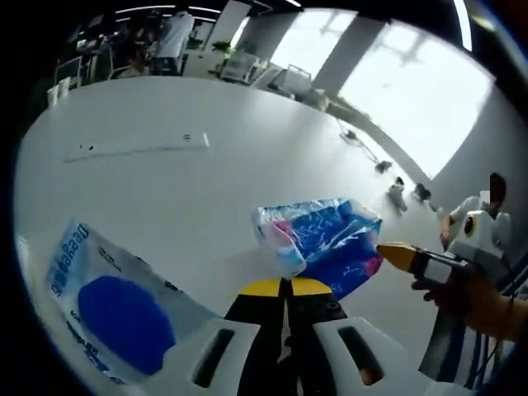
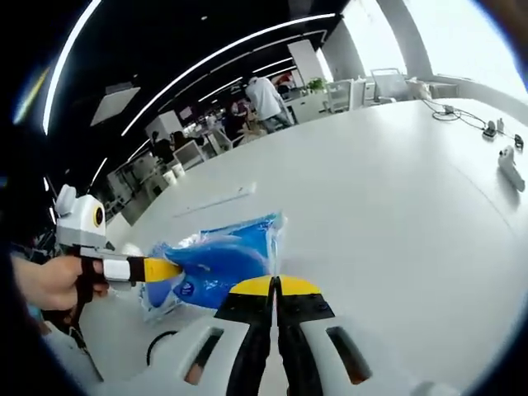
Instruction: Arrange the tabletop items into an orderly group along one side of the table until the central work area is clear of visible clutter.
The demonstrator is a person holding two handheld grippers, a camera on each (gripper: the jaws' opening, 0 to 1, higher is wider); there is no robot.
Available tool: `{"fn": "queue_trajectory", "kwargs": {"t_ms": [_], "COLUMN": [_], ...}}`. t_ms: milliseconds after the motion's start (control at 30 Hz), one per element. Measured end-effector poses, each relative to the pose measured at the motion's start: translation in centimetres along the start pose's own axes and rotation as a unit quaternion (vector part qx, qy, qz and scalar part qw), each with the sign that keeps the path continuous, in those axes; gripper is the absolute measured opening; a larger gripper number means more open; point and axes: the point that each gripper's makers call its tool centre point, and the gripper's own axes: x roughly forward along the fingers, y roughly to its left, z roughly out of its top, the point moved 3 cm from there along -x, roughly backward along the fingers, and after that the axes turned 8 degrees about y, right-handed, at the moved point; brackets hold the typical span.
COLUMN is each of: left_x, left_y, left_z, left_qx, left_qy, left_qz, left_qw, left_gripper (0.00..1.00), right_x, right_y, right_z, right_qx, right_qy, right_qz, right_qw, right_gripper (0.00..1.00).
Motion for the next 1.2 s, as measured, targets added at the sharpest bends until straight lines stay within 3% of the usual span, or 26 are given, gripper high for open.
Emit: {"fn": "queue_trajectory", "kwargs": {"t_ms": [533, 1200], "left_x": [2.3, 3.4], "left_y": [0.7, 0.8], "left_z": [-1.1, -2.5], "left_qx": [0.004, -0.004], "left_qy": [0.029, 0.053], "left_qz": [0.009, 0.014], "left_qw": [0.9995, 0.9985], "left_gripper": [0.00, 0.00], "right_x": [1.1, 1.9], "right_y": [-1.4, -2.3], "right_z": [-1.4, -2.8], "right_qx": [0.007, 0.014], "right_qy": [0.029, 0.053], "right_qz": [-0.012, -0.024], "right_qw": [0.9995, 0.9982], "right_gripper": [0.00, 0.00]}}
